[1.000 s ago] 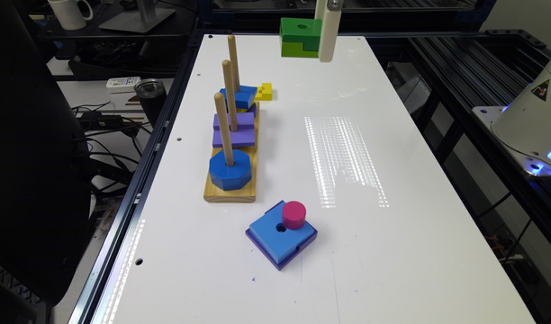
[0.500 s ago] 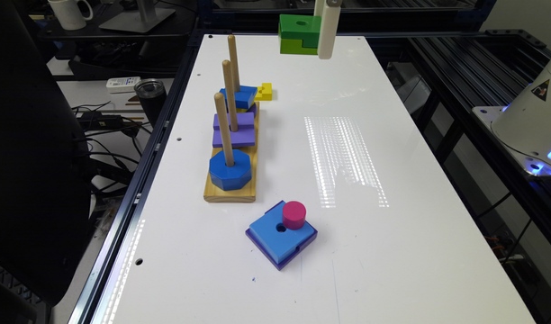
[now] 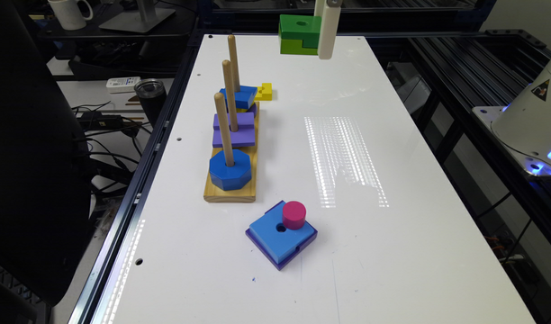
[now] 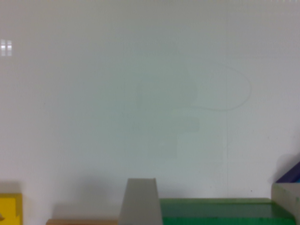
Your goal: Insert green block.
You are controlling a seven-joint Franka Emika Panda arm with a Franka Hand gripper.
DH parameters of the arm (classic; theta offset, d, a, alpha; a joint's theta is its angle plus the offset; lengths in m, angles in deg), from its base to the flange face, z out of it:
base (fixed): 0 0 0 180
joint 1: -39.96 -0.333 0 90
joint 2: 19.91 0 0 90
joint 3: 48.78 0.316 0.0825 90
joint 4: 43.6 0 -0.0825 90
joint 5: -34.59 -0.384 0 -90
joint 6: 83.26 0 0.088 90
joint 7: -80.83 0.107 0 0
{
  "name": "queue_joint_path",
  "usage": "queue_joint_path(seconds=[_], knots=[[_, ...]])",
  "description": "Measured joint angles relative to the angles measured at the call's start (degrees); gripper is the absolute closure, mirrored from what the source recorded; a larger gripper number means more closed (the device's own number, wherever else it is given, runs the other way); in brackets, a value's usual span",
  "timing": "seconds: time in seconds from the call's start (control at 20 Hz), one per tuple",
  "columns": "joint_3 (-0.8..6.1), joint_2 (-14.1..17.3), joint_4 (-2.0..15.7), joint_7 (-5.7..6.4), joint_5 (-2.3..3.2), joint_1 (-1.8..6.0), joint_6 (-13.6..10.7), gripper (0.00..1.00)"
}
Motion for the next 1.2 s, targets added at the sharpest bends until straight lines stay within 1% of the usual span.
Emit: queue_joint_path(seconds=[0.5, 0.75, 0.95, 1.2], knots=[[0.06, 0.00, -0.12, 0.02, 0.00, 0.00, 0.11, 1.00], [0.25, 0.00, -0.12, 0.10, 0.00, -0.03, 0.29, 1.00], [0.57, 0.04, -0.01, 0.26, 0.00, -0.05, 0.48, 1.00], [1.25, 0.68, 0.42, 0.69, -0.03, -0.06, 1.32, 1.00]])
